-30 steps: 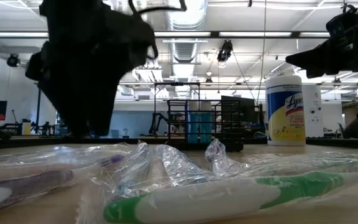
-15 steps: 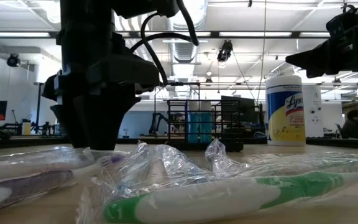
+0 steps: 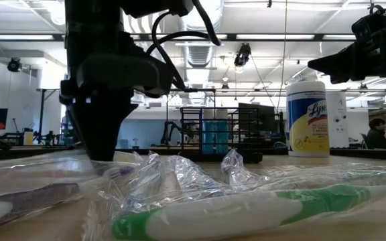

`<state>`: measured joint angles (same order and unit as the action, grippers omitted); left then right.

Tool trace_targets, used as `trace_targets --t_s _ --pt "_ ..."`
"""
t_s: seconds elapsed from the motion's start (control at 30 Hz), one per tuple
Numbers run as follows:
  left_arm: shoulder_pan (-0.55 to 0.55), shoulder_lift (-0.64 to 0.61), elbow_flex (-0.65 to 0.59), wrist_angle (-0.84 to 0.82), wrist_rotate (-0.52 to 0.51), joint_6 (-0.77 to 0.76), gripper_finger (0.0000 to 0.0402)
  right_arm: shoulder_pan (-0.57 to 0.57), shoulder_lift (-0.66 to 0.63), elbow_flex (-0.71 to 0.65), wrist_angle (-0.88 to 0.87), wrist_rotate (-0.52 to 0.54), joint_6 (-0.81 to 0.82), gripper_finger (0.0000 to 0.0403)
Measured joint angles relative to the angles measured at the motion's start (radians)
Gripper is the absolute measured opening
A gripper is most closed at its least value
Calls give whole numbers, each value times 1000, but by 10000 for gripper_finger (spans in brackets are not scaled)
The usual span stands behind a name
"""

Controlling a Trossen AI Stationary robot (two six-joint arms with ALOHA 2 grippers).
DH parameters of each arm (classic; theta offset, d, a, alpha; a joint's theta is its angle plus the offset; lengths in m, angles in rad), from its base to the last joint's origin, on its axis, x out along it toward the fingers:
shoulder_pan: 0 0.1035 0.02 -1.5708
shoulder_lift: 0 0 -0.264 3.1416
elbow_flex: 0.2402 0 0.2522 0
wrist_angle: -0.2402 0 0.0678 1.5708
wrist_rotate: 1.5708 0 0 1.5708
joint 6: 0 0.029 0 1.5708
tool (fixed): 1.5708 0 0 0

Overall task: Pick & Place toothbrushing station
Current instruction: Put the orange toothbrush into the black wire organizer

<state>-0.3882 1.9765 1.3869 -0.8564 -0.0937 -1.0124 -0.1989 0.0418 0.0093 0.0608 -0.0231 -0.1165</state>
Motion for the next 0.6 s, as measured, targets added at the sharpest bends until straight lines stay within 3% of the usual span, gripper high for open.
trace_targets --t_s 0.1,0.3,0.5,0.6 --pt "2 -11 0 -8 -1 29 11 0 0 0 -1 0 0 8" --pt "16 -115 0 -16 -36 116 14 0 1 0 -2 0 4 8" --pt "18 -328 0 10 -293 311 6 0 2 0 -1 0 4 8" --pt "21 -441 0 105 -414 469 8 0 2 0 1 0 4 8"
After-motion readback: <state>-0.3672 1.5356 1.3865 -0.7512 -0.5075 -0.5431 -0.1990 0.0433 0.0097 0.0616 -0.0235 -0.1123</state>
